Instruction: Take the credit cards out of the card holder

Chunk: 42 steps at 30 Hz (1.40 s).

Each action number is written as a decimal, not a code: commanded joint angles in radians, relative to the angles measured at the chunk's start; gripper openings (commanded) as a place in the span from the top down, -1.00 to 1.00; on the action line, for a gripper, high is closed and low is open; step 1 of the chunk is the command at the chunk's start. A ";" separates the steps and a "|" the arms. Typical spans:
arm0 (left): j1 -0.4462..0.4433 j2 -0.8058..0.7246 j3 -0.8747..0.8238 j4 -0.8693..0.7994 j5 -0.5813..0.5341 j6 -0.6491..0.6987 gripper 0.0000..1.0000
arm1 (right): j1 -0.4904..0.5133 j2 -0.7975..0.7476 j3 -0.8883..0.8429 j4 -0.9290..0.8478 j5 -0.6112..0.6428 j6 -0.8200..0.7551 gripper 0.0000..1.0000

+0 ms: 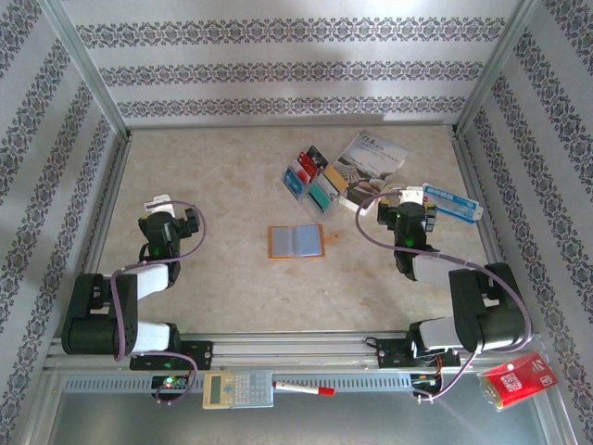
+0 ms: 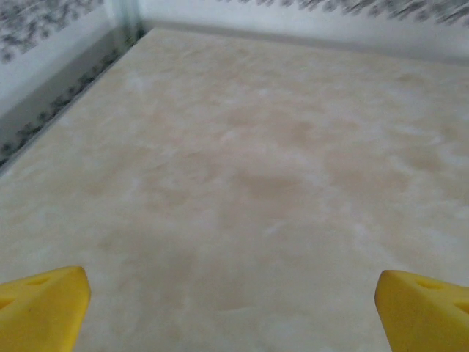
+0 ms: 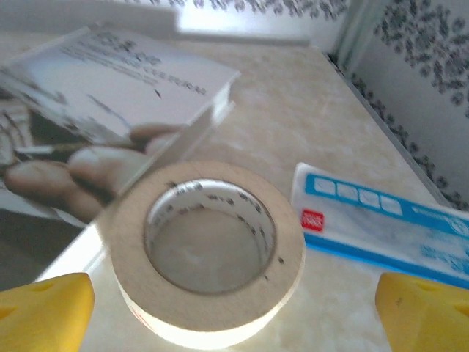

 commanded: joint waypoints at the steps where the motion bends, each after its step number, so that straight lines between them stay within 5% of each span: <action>1: 0.012 0.051 -0.044 0.233 0.171 0.046 -1.00 | -0.025 0.047 -0.034 0.203 -0.102 -0.029 -0.96; 9: 0.007 0.149 -0.033 0.308 0.200 0.067 -1.00 | -0.061 0.138 -0.108 0.404 -0.193 -0.015 -0.96; 19: -0.060 0.229 0.030 0.255 -0.007 0.083 -1.00 | -0.076 0.137 -0.069 0.307 -0.137 0.027 -0.96; 42: -0.057 0.225 0.060 0.188 0.111 0.115 -0.99 | -0.083 0.139 -0.069 0.304 -0.149 0.033 -0.97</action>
